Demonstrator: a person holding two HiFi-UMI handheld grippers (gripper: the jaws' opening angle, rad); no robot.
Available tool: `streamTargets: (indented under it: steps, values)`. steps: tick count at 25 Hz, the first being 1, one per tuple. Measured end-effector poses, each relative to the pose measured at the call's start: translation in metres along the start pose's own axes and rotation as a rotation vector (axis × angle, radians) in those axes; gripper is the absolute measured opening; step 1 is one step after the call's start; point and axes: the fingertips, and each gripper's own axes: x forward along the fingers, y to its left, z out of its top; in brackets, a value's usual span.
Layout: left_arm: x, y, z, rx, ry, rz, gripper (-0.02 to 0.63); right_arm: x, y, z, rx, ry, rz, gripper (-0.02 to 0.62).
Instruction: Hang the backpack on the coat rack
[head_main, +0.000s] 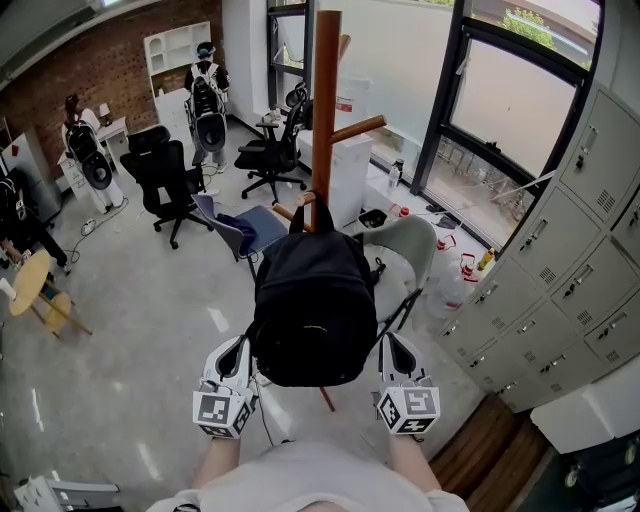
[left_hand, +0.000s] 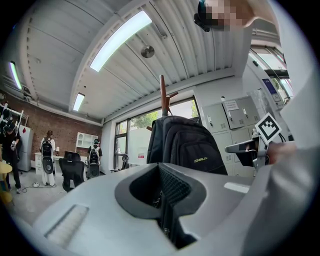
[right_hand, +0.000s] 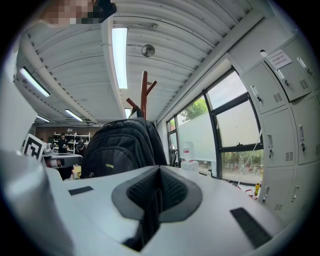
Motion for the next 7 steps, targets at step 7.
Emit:
streamTargets:
  steps: [7]
  values:
    - [0.0019, -0.0007, -0.0025, 0.002, 0.007, -0.009, 0.011, 0.0008, -0.0023, -0.0014, 0.0, 0.004, -0.002, 0.008]
